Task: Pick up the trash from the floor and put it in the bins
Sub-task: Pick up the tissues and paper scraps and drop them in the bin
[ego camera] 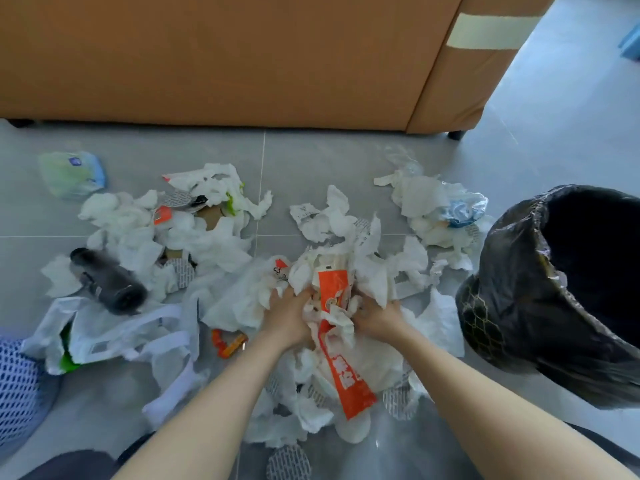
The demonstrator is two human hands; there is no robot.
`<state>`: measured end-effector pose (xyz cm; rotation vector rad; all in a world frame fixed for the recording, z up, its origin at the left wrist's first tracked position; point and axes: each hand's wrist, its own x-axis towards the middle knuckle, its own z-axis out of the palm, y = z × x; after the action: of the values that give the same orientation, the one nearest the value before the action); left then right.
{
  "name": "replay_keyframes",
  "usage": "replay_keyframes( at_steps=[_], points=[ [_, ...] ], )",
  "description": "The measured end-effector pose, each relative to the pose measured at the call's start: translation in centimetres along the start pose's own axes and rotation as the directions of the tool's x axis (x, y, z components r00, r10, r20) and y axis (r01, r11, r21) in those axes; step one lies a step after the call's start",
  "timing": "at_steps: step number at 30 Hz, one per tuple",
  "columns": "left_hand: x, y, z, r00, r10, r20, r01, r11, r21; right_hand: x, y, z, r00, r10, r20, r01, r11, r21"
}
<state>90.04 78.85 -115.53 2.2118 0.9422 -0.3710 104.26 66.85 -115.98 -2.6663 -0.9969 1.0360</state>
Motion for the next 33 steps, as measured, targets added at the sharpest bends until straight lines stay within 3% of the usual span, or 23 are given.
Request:
replay_keyframes(
  at_steps=[2, 5, 10, 13, 17, 21, 24, 27, 30, 33],
  points=[
    [-2.0, 0.2, 0.2, 0.995, 0.001, -0.101, -0.017, 0.987, -0.158, -2.1, 0.4, -0.3, 0.997, 0.08, 0.025, -0.081, 0.996, 0.04],
    [-4.0, 0.9, -0.1, 0.974, -0.008, -0.228, -0.055, 0.962, -0.266, -4.5, 0.4, -1.1, 0.986, 0.167, -0.021, -0.165, 0.983, 0.083],
    [-7.1, 2.3, -1.2, 0.952, 0.007, -0.305, -0.112, 0.938, -0.328, -8.3, 0.4, -2.0, 0.987, 0.12, -0.108, -0.102, 0.982, 0.158],
    [-8.4, 2.8, -0.9, 0.945, -0.024, -0.325, -0.085, 0.945, -0.317, -9.8, 0.1, -1.3, 0.998, 0.041, 0.042, -0.051, 0.963, 0.265],
    [-10.1, 2.6, 0.6, 0.966, -0.024, -0.256, -0.031, 0.978, -0.206, -11.1, -0.3, 2.1, 0.98, -0.028, 0.195, 0.014, 0.997, 0.072],
    [-11.2, 1.3, 2.6, 0.998, -0.007, -0.06, -0.002, 0.989, -0.15, -11.1, 0.4, 7.1, 0.997, -0.07, 0.03, 0.073, 0.994, -0.087],
    [-12.0, -0.2, 4.3, 0.999, 0.031, -0.015, -0.032, 0.996, -0.085, -12.2, 1.3, 8.4, 0.972, -0.152, -0.177, 0.118, 0.975, -0.189],
    [-12.7, -0.9, 5.6, 0.997, 0.038, -0.063, -0.034, 0.997, 0.064, -12.2, 1.5, 8.4, 0.933, -0.158, -0.324, 0.148, 0.987, -0.056],
    [-12.8, -1.1, 6.4, 0.984, 0.056, -0.17, -0.022, 0.98, 0.197, -12.6, 1.0, 6.8, 0.908, -0.166, -0.384, 0.175, 0.985, -0.012],
    [-12.4, -0.8, 6.2, 0.962, 0.052, -0.27, -0.005, 0.985, 0.173, -13.1, 0.2, 3.3, 0.906, -0.121, -0.405, 0.136, 0.991, 0.009]
  ],
)
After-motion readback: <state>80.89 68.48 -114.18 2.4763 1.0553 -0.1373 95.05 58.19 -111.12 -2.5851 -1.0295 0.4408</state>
